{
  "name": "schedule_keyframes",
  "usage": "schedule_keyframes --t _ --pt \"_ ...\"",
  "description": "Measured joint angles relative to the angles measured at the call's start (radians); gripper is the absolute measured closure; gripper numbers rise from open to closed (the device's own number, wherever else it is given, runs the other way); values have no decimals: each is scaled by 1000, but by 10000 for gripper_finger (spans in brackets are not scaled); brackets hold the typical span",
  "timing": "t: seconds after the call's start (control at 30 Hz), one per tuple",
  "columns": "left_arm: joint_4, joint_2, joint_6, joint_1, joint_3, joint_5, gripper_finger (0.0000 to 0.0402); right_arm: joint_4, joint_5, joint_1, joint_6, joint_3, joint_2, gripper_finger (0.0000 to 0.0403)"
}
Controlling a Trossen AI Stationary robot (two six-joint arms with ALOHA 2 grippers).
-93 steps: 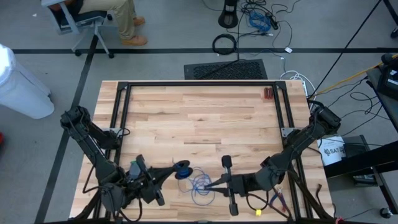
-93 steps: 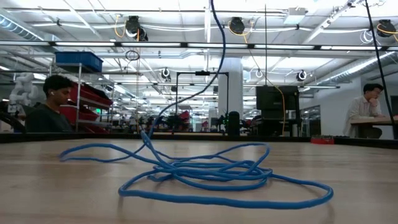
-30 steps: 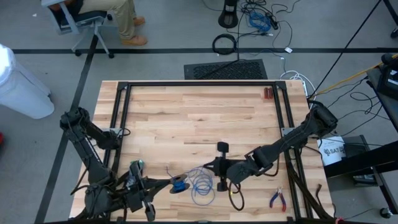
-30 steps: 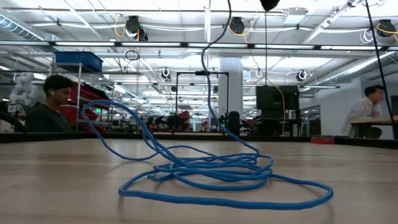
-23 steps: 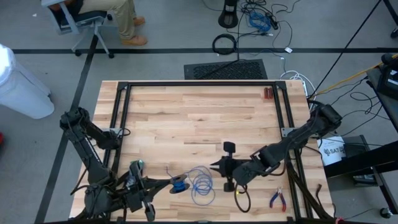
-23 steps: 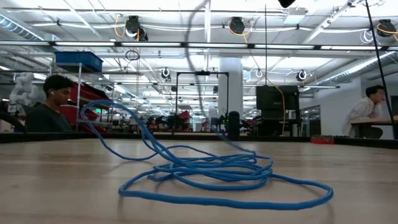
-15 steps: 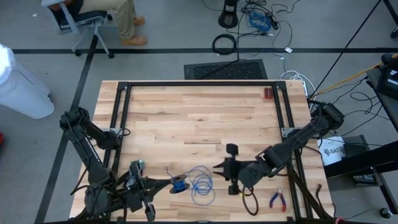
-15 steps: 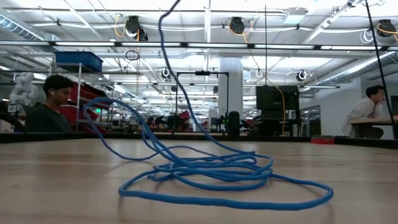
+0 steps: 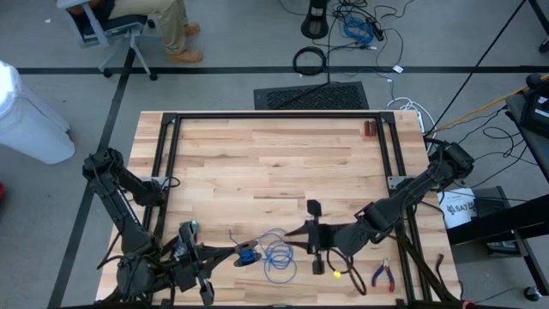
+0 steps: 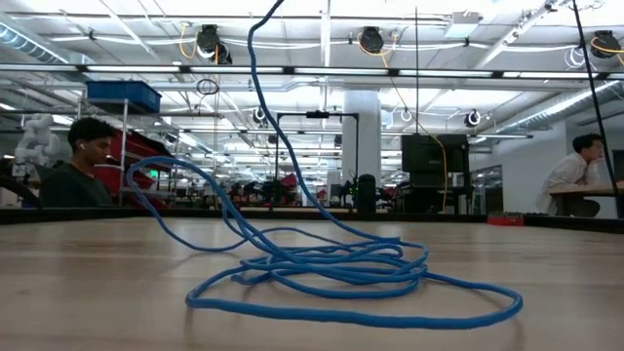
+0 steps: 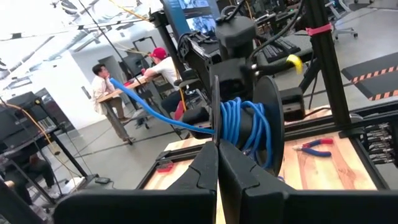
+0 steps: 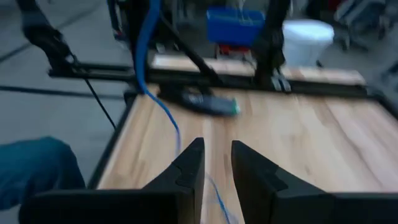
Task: Coil cords
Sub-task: Uncoil the blue wire from the spool
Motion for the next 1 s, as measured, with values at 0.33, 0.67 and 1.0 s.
schedule_keyframes --t 0.33,0.67,1.0 --pt "0 0 -4 0 0 0 400 351 -20 20 -221 0 100 334" --pt "-1 0 -1 3 0 0 400 493 -74 16 -260 0 165 309" --pt "-2 0 0 3 0 0 400 549 -49 -13 -263 0 230 263"
